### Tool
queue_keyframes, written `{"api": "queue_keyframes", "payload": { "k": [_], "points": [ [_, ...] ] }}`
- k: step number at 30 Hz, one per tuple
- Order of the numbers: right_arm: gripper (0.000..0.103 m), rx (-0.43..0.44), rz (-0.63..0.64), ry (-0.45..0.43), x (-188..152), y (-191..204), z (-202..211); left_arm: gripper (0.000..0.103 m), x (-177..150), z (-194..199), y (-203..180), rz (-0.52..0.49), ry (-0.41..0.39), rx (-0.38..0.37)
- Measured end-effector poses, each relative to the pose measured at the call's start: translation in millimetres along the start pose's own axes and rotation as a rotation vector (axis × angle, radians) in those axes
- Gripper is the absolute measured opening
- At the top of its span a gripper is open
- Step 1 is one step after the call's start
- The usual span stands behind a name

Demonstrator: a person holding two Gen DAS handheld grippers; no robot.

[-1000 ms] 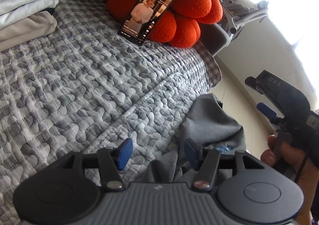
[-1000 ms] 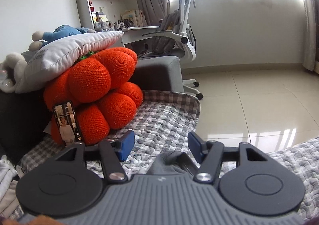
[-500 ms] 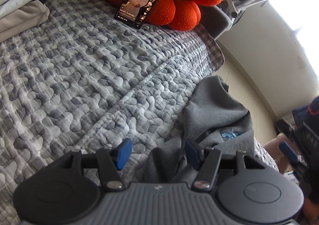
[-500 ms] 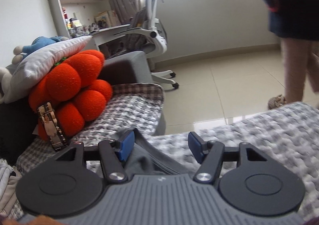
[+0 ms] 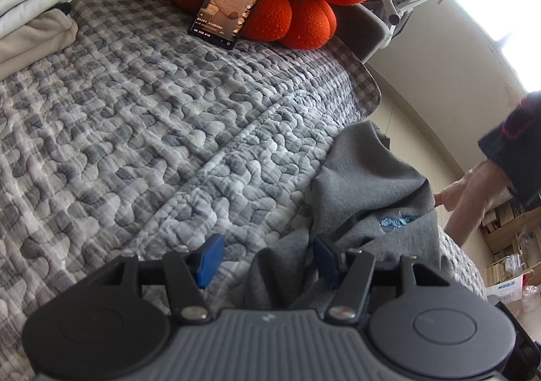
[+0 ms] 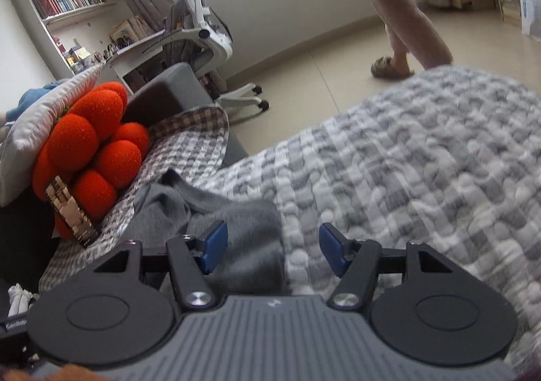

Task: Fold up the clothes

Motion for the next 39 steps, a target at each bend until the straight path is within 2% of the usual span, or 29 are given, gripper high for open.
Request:
{"api": "queue_keyframes", "payload": {
  "k": [1, 3, 6, 8, 10, 14, 22, 26, 31, 36, 39],
  "points": [
    [0.062, 0.019, -0.02, 0.025, -4, 0, 0, 0.059, 0, 0, -1, -0.009, -0.004, 0.003],
    [0.038, 0.062, -0.068, 0.075, -11, 0, -1, 0.059, -2, -1, -3, -0.028, -0.012, 0.005],
    [0.022, 0.078, -0.07, 0.097, -15, 3, 1, 0.05, -3, -1, -6, -0.053, -0.02, 0.001],
    [0.017, 0.064, -0.034, 0.074, -12, 4, 7, 0.034, -4, 0, -7, -0.062, -0.022, -0.009],
    [0.013, 0.057, -0.019, 0.044, -8, 4, 14, 0.025, -4, 0, -7, -0.067, -0.023, -0.007],
    [0.012, 0.04, 0.001, -0.052, 9, -1, 28, 0.013, -3, 2, -8, -0.054, -0.033, -0.026],
    [0.011, -0.017, -0.018, -0.215, 45, -30, 48, 0.01, 1, 11, -9, -0.043, -0.062, -0.049],
    [0.011, -0.056, -0.039, -0.251, 59, -48, 45, 0.01, 2, 11, -9, -0.039, -0.062, -0.053],
    [0.011, -0.119, 0.002, -0.3, 71, -62, 38, 0.01, 1, 7, -10, -0.055, -0.047, -0.047],
    [0.011, -0.171, 0.043, -0.316, 74, -71, 26, 0.01, -2, 4, -13, -0.086, -0.032, -0.035],
    [0.011, -0.163, 0.064, -0.304, 73, -73, 19, 0.009, -3, 3, -15, -0.105, -0.03, -0.027]
  ]
}}
Point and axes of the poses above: each gripper's, at about its wrist camera, not at the fingertips, and z roughly against the way its jaws point, y to its left, x to its top, the point moved 7 cm from there along -z, roughly the way its jaws point, and after that the axes turned 1 degree about y, right-handed, at the moved point
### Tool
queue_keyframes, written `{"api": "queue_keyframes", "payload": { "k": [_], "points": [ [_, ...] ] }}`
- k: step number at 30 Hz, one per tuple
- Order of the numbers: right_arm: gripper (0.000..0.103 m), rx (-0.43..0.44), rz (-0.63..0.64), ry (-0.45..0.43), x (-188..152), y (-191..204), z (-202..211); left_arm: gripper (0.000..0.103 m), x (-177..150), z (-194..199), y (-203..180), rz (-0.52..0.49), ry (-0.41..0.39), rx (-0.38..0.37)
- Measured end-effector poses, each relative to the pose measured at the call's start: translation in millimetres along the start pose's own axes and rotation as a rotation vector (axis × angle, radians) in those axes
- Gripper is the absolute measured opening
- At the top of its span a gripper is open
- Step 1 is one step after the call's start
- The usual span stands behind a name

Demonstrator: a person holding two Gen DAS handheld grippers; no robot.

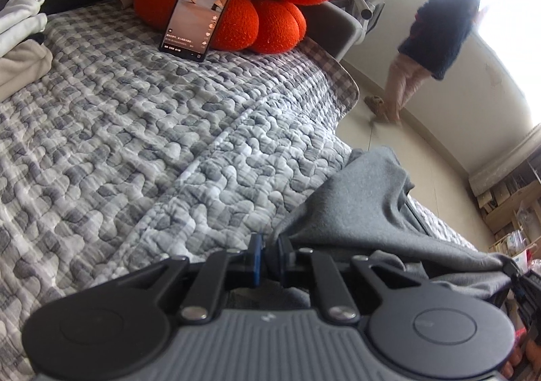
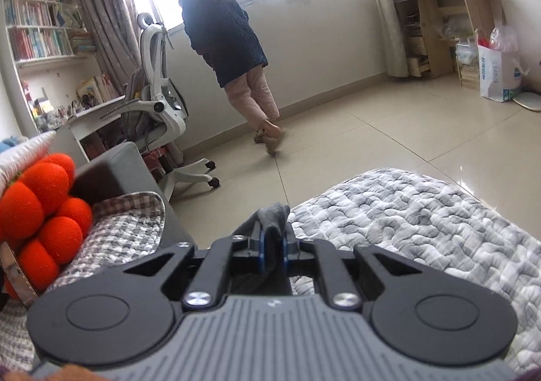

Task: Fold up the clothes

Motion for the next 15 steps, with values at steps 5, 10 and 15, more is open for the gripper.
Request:
{"api": "queue_keyframes", "payload": {
  "k": [5, 10, 15],
  "points": [
    [0.017, 0.022, -0.012, 0.03, -4, -5, -5, 0.01, -1, -3, -1, -0.008, 0.014, 0.0],
    [0.042, 0.022, -0.057, 0.077, -8, -15, -1, 0.033, -2, -5, -3, -0.001, 0.038, -0.028],
    [0.058, 0.029, -0.056, 0.127, -13, -20, 13, 0.037, -4, -6, -4, 0.001, 0.051, -0.038]
  ]
}}
Point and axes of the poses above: each gripper's, at about its wrist camera, not at the fingertips, and z roughly against the way its jaws point, y to its left, x to its top, the point moved 7 cm from there along -z, roughly the way its jaws point, and after that the axes turned 1 degree about y, right-handed, at the moved point
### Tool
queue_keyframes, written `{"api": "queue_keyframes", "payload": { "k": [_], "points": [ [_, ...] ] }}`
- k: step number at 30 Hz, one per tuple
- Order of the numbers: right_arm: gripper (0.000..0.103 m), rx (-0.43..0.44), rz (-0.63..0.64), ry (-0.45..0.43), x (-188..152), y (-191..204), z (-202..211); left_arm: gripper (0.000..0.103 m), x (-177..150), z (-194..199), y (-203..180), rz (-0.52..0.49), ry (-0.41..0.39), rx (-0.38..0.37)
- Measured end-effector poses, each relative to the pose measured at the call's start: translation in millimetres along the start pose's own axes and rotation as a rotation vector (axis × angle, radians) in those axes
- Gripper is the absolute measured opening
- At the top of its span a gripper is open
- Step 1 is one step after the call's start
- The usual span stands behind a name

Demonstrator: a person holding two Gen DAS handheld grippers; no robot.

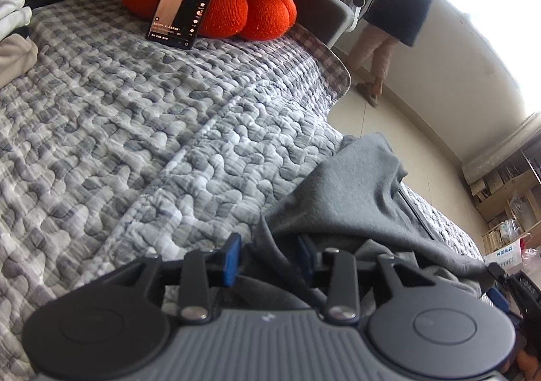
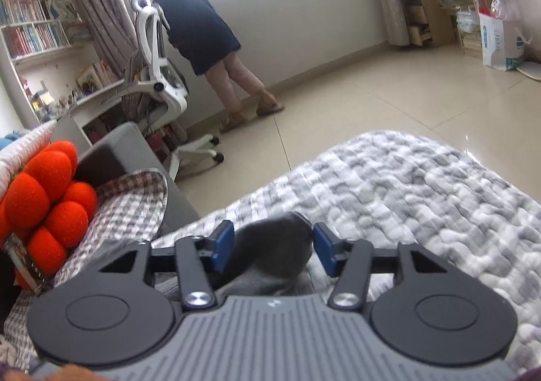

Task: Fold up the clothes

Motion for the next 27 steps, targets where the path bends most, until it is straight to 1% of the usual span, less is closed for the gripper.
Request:
{"api": "queue_keyframes", "payload": {
  "k": [5, 8, 11, 14, 17, 19, 20, 21, 22, 23, 24, 27],
  "points": [
    [0.061, 0.019, -0.021, 0.08, -10, 2, 14, 0.037, 0, -1, 3, 0.026, 0.008, -0.014],
    [0.061, 0.062, -0.077, 0.155, -17, 4, 18, 0.037, -1, -1, 4, 0.033, 0.008, -0.02],
    [0.061, 0.099, -0.11, 0.252, -26, 9, 22, 0.037, -2, -1, 4, 0.026, 0.007, -0.021],
    [0.061, 0.155, -0.128, 0.345, -39, 18, 25, 0.036, -3, 0, 3, 0.019, 0.007, -0.022],
    [0.061, 0.247, -0.148, 0.457, -55, 29, 25, 0.036, -5, 1, 2, 0.014, 0.01, -0.027],
    [0.061, 0.249, -0.107, 0.445, -60, 35, 26, 0.036, -6, 1, 1, 0.007, 0.009, -0.025],
    [0.055, 0.245, -0.083, 0.434, -62, 38, 28, 0.036, -6, 1, 0, 0.003, 0.009, -0.023],
    [0.04, 0.235, -0.066, 0.426, -63, 38, 28, 0.036, -7, 1, -1, -0.001, 0.008, -0.021],
    [0.031, 0.223, -0.053, 0.42, -63, 38, 29, 0.036, -7, 1, -1, -0.004, 0.007, -0.02],
    [0.016, 0.21, -0.04, 0.413, -64, 38, 29, 0.036, -7, 1, -2, -0.005, 0.006, -0.019],
    [0.009, 0.197, -0.027, 0.406, -64, 38, 30, 0.036, -7, 2, -2, -0.005, 0.007, -0.02],
    [0.006, 0.162, 0.006, 0.376, -63, 37, 33, 0.036, -7, 2, -2, -0.002, 0.01, -0.03]
  ]
}}
Point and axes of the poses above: each gripper's, at about its wrist camera, not at the fingertips, and z roughly against the way its jaws point, y to its left, x to its top, the point moved 7 cm from there along -z, roughly the way its jaws point, and after that the axes turned 1 degree about y, right-handed, at the moved point
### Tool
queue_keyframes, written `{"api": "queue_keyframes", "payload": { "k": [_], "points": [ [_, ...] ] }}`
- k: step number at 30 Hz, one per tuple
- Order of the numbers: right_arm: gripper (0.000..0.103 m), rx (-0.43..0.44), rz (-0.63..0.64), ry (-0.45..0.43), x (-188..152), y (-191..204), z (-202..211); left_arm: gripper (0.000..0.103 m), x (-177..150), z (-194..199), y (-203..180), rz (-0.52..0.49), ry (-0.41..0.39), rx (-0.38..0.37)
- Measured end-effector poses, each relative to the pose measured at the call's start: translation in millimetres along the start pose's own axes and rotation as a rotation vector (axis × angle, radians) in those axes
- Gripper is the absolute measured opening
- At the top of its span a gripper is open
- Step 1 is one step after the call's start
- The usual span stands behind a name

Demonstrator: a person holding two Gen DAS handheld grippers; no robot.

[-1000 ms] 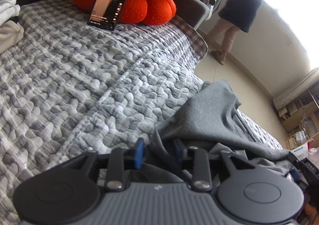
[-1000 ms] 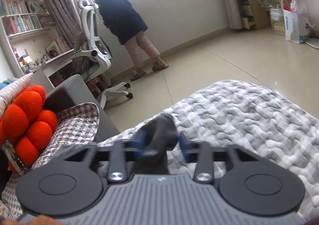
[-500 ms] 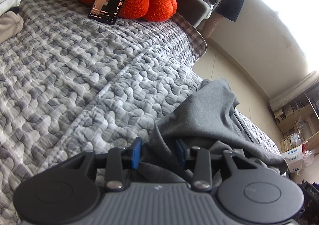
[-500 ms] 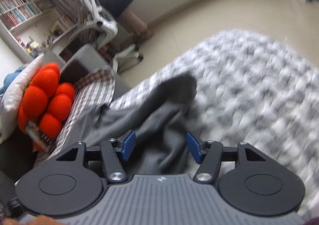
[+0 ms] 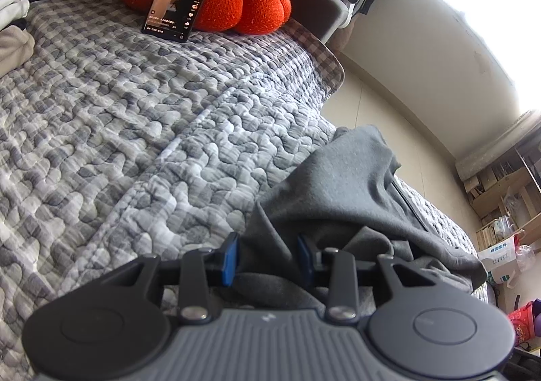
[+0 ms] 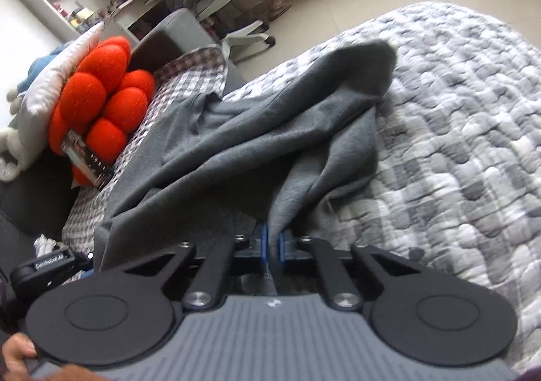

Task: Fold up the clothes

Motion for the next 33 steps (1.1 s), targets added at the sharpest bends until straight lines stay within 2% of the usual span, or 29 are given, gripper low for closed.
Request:
{"api": "queue_keyframes", "payload": {
  "k": [7, 12, 18, 24, 27, 29, 31, 33],
  "points": [
    [0.006, -0.107, 0.067, -0.204, 28, -3, 25, 0.036, 0, 3, -2, 0.014, 0.014, -0.052],
    [0.005, -0.183, 0.057, -0.305, 52, -19, 30, 0.036, 0, 10, -5, 0.02, -0.006, -0.088],
    [0.004, -0.262, -0.008, -0.352, 67, -49, 23, 0.037, 3, 10, -7, 0.019, -0.002, -0.129],
    [0.006, -0.296, 0.022, -0.297, 58, -56, 2, 0.036, -1, -2, -10, 0.029, 0.053, -0.159],
    [0.014, -0.304, 0.051, -0.294, 53, -51, 3, 0.036, -5, -6, -13, 0.03, 0.076, -0.172],
    [0.014, -0.297, 0.058, -0.287, 51, -48, 7, 0.036, -6, -6, -16, 0.03, 0.084, -0.183],
    [0.021, -0.285, 0.047, -0.277, 49, -47, 11, 0.036, -7, -5, -17, 0.025, 0.085, -0.187],
    [0.057, -0.28, 0.024, -0.272, 47, -46, 17, 0.036, -8, -3, -18, 0.02, 0.083, -0.184]
  ]
}}
Point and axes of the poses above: each gripper's, at about its wrist camera, not at the fingertips, and z roughly against the way its jaws point, y to its left, x to its top, the point moved 7 cm from there along -z, roughly the way its jaws point, and after that the axes turned 1 degree about y, right-handed, at the moved point
